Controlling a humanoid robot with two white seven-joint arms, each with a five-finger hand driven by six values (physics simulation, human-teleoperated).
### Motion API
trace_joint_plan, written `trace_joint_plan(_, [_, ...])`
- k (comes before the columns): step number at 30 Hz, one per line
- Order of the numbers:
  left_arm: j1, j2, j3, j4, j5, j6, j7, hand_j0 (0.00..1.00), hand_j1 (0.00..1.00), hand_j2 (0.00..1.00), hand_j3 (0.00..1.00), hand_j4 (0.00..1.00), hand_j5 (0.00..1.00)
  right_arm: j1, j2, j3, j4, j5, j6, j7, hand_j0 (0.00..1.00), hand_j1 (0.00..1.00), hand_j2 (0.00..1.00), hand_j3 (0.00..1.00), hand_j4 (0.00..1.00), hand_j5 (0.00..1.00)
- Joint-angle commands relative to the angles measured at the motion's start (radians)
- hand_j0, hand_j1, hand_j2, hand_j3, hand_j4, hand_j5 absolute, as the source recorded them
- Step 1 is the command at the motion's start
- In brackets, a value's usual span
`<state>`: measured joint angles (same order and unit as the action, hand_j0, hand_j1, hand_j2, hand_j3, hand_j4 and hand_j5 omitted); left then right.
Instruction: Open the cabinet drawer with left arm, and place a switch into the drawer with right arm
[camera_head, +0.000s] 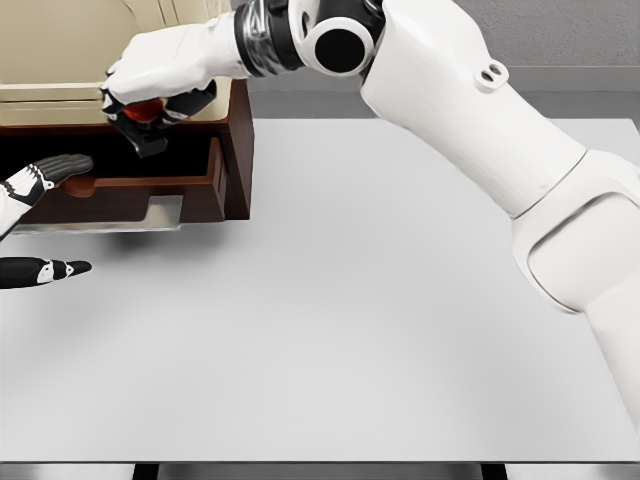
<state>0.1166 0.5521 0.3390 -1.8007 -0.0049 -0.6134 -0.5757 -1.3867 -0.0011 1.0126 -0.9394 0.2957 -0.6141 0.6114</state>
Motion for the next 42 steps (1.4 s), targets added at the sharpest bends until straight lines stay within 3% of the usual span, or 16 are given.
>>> trace_joint_plan(1, [0.0,0.002,0.0,0.0,0.008,0.003,0.0,1.0,1.0,1.0,1.0,1.0,1.0,0.0,0.001,-0.002,0.016,-0.003,0.003,-0.001,0.4,0.4,0.4,0.4,0.4,0.4])
trace_joint_plan(4, [0.0,0.0,0.0,0.0,0.008,0.003,0.0,1.0,1.0,1.0,1.0,1.0,1.0,-0.005,0.001,-0.002,0.024,-0.001,0.003,-0.001,0.43,0.43,0.43,0.43,0.43,0.43])
trace_joint_plan(5, [0.0,0.0,0.0,0.0,0.008,0.003,0.0,1.0,1.0,1.0,1.0,1.0,1.0,-0.006,0.001,0.0,0.028,0.008,0.003,-0.001,0.57,0.57,0.57,0.57,0.57,0.57])
trace_joint_plan(6, [0.0,0.0,0.0,0.0,0.008,0.003,0.0,1.0,1.0,1.0,1.0,1.0,1.0,-0.008,0.001,0.0,0.03,0.025,0.003,-0.001,0.84,0.84,0.84,0.84,0.84,0.84])
trace_joint_plan(7, [0.0,0.002,0.0,0.0,0.008,0.003,0.0,1.0,1.0,1.0,1.0,1.0,1.0,-0.011,0.001,0.012,0.021,0.034,0.003,-0.001,0.99,0.99,0.99,0.99,0.99,0.99])
trace_joint_plan(14, [0.0,0.0,0.0,0.0,0.008,0.003,0.0,1.0,1.0,1.0,1.0,1.0,1.0,-0.02,0.001,0.027,0.007,0.037,0.003,-0.001,1.0,1.0,1.0,1.0,1.0,1.0])
trace_joint_plan(16, [0.0,0.0,0.0,0.0,0.008,0.003,0.0,1.0,1.0,1.0,1.0,1.0,1.0,-0.017,0.001,0.018,-0.104,0.036,0.003,-0.001,1.0,1.0,1.0,1.0,1.0,1.0])
trace_joint_plan(18, [0.0,0.0,0.0,0.0,0.008,0.003,0.0,1.0,1.0,1.0,1.0,1.0,1.0,0.021,-0.115,0.017,-0.318,0.029,0.003,-0.001,1.0,1.0,1.0,1.0,1.0,1.0])
trace_joint_plan(20, [0.0,0.0,0.0,0.0,0.008,0.003,0.0,1.0,1.0,1.0,1.0,1.0,1.0,0.054,-0.309,0.009,-0.559,0.025,0.003,-0.001,1.0,1.0,1.0,1.0,1.0,1.0])
trace_joint_plan(22, [0.0,0.0,0.0,0.0,0.008,0.003,0.0,1.0,1.0,1.0,1.0,1.0,1.0,0.112,-0.459,-0.097,-0.679,0.025,0.003,-0.001,1.0,1.0,1.0,1.0,1.0,1.0])
trace_joint_plan(25, [0.0,0.0,0.0,0.0,0.008,0.003,0.0,1.0,1.0,1.0,1.0,1.0,1.0,0.236,-0.637,-0.212,-0.788,0.023,0.003,-0.001,1.0,1.0,1.0,1.0,1.0,1.0])
trace_joint_plan(28, [0.002,0.0,0.0,0.0,0.008,0.003,0.0,1.0,1.0,1.0,1.0,1.0,1.0,0.399,-0.726,-0.264,-0.794,0.023,0.003,-0.001,1.0,1.0,1.0,1.0,1.0,1.0])
trace_joint_plan(30, [0.002,-0.004,0.0,0.0,0.008,0.003,0.0,1.0,1.0,1.0,1.0,1.0,1.0,0.563,-0.786,-0.387,-0.791,0.023,0.003,-0.001,1.0,1.0,1.0,1.0,1.0,1.0])
trace_joint_plan(32, [0.002,-0.008,-0.006,0.0,0.009,0.003,0.0,1.0,1.0,1.0,1.0,1.0,1.0,0.66,-0.81,-0.505,-0.791,0.023,0.003,-0.001,1.0,1.0,1.0,1.0,1.0,1.0])
trace_joint_plan(36, [0.002,-0.008,-0.018,0.0,0.009,0.003,0.0,1.0,1.0,1.0,1.0,1.0,1.0,0.723,-0.847,-0.615,-0.788,0.022,0.003,-0.001,1.0,1.0,1.0,1.0,1.0,1.0])
trace_joint_plan(42, [0.0,-0.008,-0.022,0.0,0.009,0.003,0.0,1.0,1.0,1.0,1.0,1.0,1.0,0.761,-0.858,-0.629,-0.785,0.022,0.003,-0.001,1.0,1.0,1.0,1.0,1.0,1.0])
